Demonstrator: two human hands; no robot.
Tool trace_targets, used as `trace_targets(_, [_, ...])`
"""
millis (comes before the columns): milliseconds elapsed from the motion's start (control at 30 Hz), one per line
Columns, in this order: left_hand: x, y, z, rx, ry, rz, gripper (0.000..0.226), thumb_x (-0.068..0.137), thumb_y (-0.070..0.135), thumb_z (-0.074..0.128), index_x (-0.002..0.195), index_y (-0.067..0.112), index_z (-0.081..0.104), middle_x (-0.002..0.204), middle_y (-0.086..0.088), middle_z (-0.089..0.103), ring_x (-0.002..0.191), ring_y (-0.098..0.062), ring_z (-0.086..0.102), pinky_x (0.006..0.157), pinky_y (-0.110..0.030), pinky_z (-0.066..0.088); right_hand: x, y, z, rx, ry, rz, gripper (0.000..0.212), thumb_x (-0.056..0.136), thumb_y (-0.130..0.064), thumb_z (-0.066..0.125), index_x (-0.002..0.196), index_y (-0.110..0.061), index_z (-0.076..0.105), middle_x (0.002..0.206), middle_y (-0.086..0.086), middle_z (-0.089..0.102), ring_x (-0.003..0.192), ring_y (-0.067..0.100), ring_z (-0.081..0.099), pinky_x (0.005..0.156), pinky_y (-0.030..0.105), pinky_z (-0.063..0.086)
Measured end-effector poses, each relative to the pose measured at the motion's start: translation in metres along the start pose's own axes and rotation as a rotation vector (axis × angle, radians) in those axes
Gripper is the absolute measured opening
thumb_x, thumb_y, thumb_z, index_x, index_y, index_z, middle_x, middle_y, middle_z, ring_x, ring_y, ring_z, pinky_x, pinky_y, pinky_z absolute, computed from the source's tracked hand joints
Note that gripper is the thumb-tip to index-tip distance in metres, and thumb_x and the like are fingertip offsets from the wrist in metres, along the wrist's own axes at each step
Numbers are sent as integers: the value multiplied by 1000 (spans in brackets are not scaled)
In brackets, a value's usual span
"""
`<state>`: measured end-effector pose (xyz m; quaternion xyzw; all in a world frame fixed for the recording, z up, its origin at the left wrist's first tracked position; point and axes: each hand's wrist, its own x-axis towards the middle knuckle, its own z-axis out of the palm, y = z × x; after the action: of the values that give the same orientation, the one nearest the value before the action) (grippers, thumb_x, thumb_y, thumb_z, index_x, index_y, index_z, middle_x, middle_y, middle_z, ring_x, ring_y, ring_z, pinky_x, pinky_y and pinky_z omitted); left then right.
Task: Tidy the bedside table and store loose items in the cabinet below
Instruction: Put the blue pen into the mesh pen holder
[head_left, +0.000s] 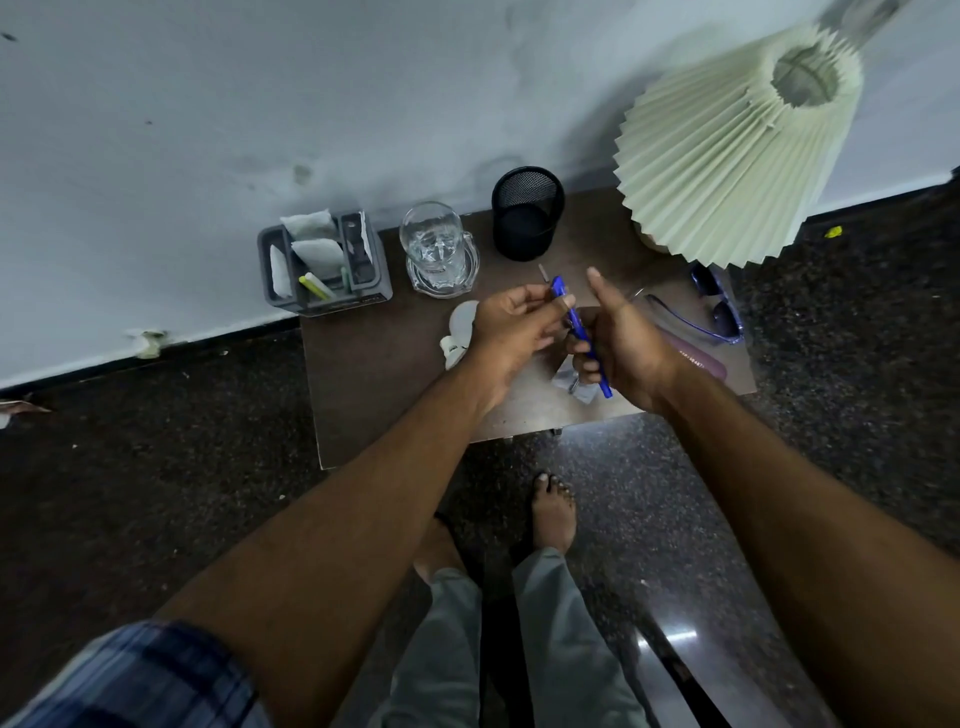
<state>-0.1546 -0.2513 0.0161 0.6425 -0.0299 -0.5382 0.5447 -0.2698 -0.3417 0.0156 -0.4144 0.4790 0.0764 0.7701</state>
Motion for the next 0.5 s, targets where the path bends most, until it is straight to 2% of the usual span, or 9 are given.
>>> trace_targets(67, [-3, 4, 2, 1, -28, 40, 26, 83, 12, 79, 106, 2, 71, 73, -2, 71, 56, -8, 60, 65, -23, 53, -2, -8, 5, 69, -102, 81, 82, 83, -89, 34, 81, -11, 60, 63, 1, 17, 50, 17, 18, 50, 29, 18])
trace_targets(167, [-8, 15, 8, 41, -34, 87, 34, 78, 11, 83, 106, -4, 69, 79, -9, 70, 53, -9, 55, 57, -21, 52, -4, -16, 11, 223, -240, 74, 73, 75, -91, 46, 85, -19, 52, 67, 6, 4, 44, 17, 10, 50, 30, 8])
trace_targets(333, [-6, 27, 7, 106, -67, 153, 35, 72, 10, 88, 98, -2, 68, 79, -10, 69, 54, -12, 56, 59, -26, 53, -6, -23, 16, 285, -293, 49, 65, 81, -80, 45, 78, -15, 43, 45, -2, 14, 40, 14, 8, 49, 27, 5])
trace_targets(433, [-6, 28, 5, 125, -67, 170, 33, 72, 10, 87, 98, -1, 70, 81, -8, 72, 59, -11, 63, 64, -26, 54, -6, -25, 18, 266, -266, 34, 59, 83, -77, 41, 74, -21, 26, 43, -4, 17, 39, 13, 8, 47, 24, 5])
trace_targets(500, [-5, 28, 3, 91, -62, 169, 31, 76, 13, 85, 100, -1, 70, 81, -6, 73, 61, -10, 64, 66, -25, 53, -4, -27, 20, 277, -260, 28, 60, 83, -77, 41, 74, -19, 33, 45, -3, 15, 38, 12, 8, 46, 23, 5])
